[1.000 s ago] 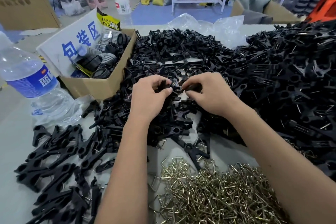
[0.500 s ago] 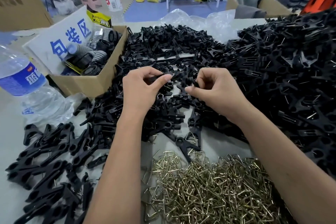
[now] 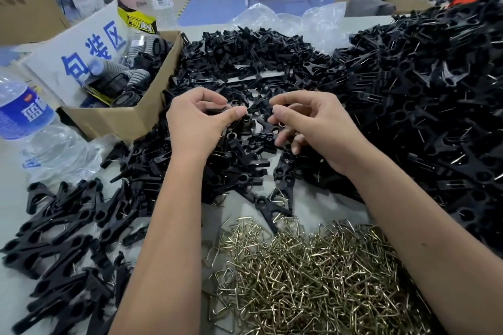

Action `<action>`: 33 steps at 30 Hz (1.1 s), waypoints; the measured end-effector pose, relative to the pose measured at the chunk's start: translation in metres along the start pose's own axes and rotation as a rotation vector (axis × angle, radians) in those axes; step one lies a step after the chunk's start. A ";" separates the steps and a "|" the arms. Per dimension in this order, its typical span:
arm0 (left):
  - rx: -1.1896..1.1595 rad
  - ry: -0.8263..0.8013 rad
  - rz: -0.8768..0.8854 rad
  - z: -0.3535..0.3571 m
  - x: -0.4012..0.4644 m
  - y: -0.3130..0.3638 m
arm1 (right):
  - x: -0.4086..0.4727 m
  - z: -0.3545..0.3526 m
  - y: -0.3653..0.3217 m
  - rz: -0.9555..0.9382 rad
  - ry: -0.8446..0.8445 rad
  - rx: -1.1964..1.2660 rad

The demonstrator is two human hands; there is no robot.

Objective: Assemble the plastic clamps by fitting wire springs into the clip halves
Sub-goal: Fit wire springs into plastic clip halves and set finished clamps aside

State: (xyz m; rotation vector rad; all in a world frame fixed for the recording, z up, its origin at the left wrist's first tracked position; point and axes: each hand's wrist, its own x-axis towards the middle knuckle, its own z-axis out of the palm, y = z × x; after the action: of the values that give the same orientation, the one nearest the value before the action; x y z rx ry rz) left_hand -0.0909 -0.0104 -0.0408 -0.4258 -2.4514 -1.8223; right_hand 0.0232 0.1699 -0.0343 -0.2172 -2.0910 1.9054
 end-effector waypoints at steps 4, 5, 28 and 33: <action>-0.286 -0.097 -0.029 -0.001 0.000 0.010 | -0.002 -0.002 -0.004 -0.002 -0.066 0.008; -0.360 -0.117 -0.040 0.000 0.000 0.013 | -0.002 -0.002 -0.005 -0.025 -0.059 -0.004; -0.261 -0.435 0.036 0.023 -0.096 0.014 | -0.088 -0.031 0.013 -0.107 0.027 -0.115; -0.126 -0.459 0.072 0.029 -0.097 0.007 | -0.099 -0.034 0.018 -0.209 0.105 -0.456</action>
State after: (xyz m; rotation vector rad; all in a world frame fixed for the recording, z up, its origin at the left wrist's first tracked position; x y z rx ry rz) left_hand 0.0075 0.0010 -0.0628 -1.0322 -2.5460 -2.0420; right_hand 0.1257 0.1727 -0.0612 -0.1829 -2.3430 1.2573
